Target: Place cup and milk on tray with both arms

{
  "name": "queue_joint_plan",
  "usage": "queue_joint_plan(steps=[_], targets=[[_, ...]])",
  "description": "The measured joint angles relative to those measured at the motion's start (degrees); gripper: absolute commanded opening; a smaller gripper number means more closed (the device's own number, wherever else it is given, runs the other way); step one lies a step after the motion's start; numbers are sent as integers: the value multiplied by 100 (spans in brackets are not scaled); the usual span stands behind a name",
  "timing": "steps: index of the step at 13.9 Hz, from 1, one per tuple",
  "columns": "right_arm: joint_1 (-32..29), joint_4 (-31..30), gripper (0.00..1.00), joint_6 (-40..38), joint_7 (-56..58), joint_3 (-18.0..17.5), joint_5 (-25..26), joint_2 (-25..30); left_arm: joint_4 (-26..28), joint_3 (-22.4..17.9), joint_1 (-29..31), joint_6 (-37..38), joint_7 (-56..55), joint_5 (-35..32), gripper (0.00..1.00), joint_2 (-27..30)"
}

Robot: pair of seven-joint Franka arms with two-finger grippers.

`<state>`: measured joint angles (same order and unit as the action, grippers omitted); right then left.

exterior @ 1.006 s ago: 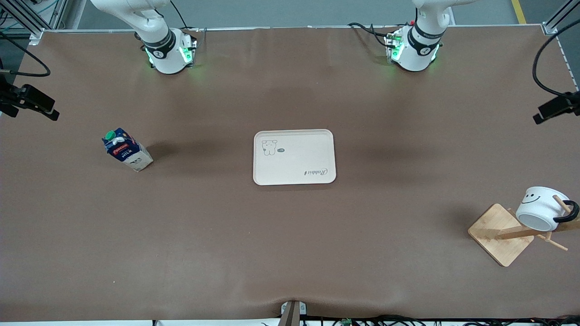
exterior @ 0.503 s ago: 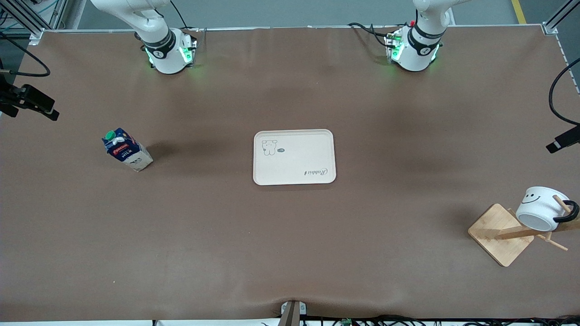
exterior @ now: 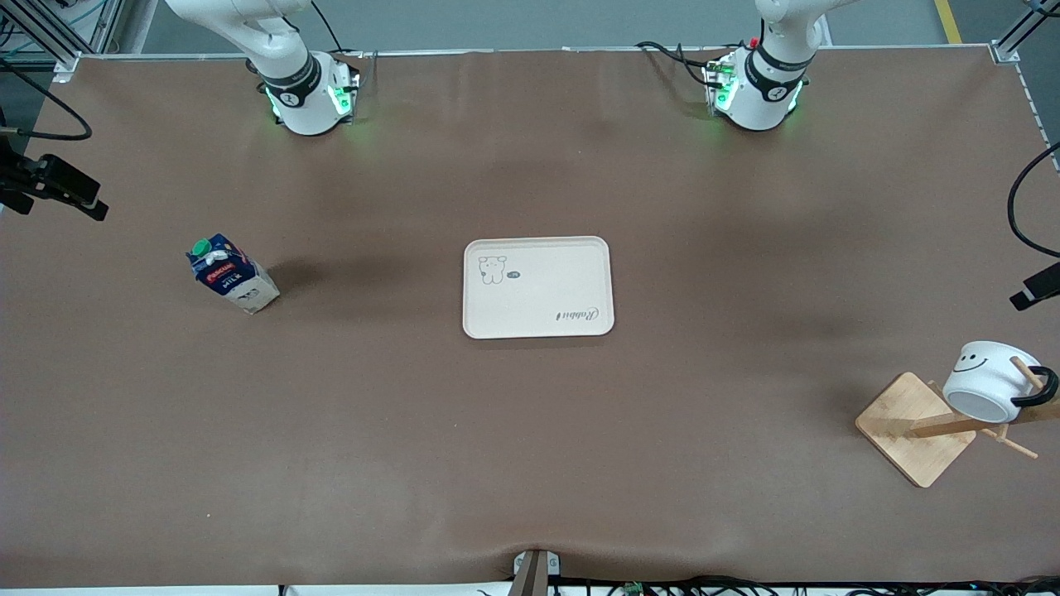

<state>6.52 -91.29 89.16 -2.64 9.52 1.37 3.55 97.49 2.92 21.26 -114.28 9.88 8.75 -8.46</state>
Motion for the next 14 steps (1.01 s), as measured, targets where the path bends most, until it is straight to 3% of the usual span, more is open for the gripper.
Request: queue_joint_plan(steps=[9,14], targets=[[0,0,100,0,0,0,0,0,-93,35,17,15,318,263,100,-71],[0,0,100,0,0,0,0,0,462,32,260,-991,475,908,100,-94]])
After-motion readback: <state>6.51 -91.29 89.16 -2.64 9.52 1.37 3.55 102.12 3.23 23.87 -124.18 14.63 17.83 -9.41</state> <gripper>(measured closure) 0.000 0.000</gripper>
